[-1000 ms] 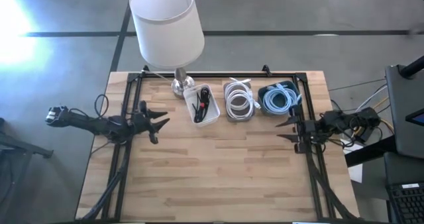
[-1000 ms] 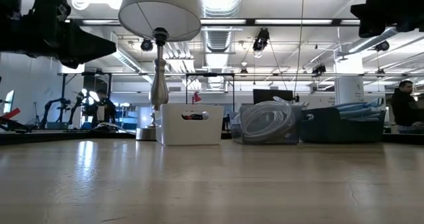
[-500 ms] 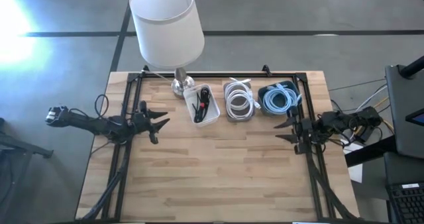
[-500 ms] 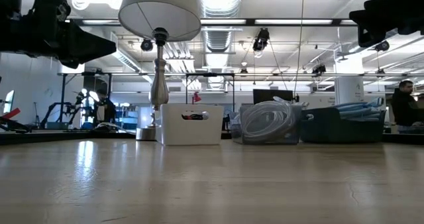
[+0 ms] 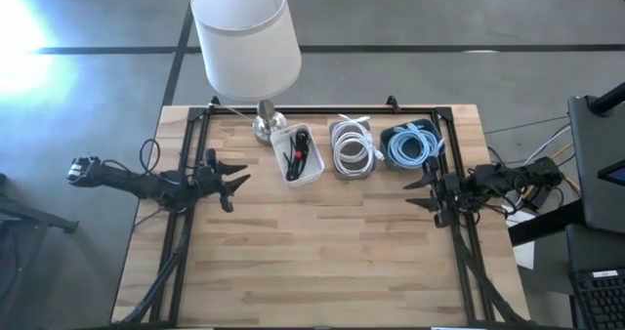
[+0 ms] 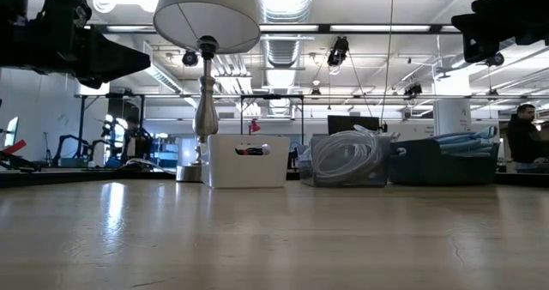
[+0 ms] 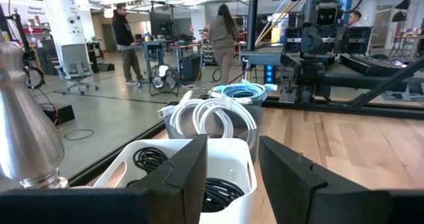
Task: Pick & Place USB Port
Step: Return to Home Position
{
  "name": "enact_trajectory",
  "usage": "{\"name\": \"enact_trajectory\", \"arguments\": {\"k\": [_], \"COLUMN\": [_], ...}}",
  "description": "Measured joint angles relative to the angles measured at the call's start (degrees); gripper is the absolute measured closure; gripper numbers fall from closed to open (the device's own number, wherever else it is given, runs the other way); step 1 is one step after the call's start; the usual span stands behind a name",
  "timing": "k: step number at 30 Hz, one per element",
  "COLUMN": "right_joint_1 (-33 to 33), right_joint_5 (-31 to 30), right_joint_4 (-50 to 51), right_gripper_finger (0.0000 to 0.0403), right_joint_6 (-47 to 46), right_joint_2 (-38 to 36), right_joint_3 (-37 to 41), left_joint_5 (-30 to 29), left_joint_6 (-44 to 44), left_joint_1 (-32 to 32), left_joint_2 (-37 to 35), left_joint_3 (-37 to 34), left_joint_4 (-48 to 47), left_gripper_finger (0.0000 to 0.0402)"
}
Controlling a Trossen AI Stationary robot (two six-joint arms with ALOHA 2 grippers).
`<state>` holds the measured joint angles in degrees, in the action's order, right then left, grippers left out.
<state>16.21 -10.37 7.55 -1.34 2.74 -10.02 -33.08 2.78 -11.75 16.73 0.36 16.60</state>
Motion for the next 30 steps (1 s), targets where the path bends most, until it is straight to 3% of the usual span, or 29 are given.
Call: {"name": "enact_trajectory", "arguments": {"k": [20,30], "right_joint_1": [0.0,0.0], "right_joint_5": [0.0,0.0], "right_joint_4": [0.0,0.0], "right_gripper_finger": [0.0266,0.0256], "right_joint_6": [-0.1,-0.1], "right_joint_2": [0.0,0.0], "right_joint_3": [0.0,0.0], "left_joint_5": [0.0,0.0], "left_joint_6": [0.0,0.0], "left_joint_1": [0.0,0.0], "left_joint_2": [0.0,0.0], "left_joint_3": [0.0,0.0], "left_joint_4": [0.0,0.0], "left_gripper_finger": [0.0262,0.0262]}}
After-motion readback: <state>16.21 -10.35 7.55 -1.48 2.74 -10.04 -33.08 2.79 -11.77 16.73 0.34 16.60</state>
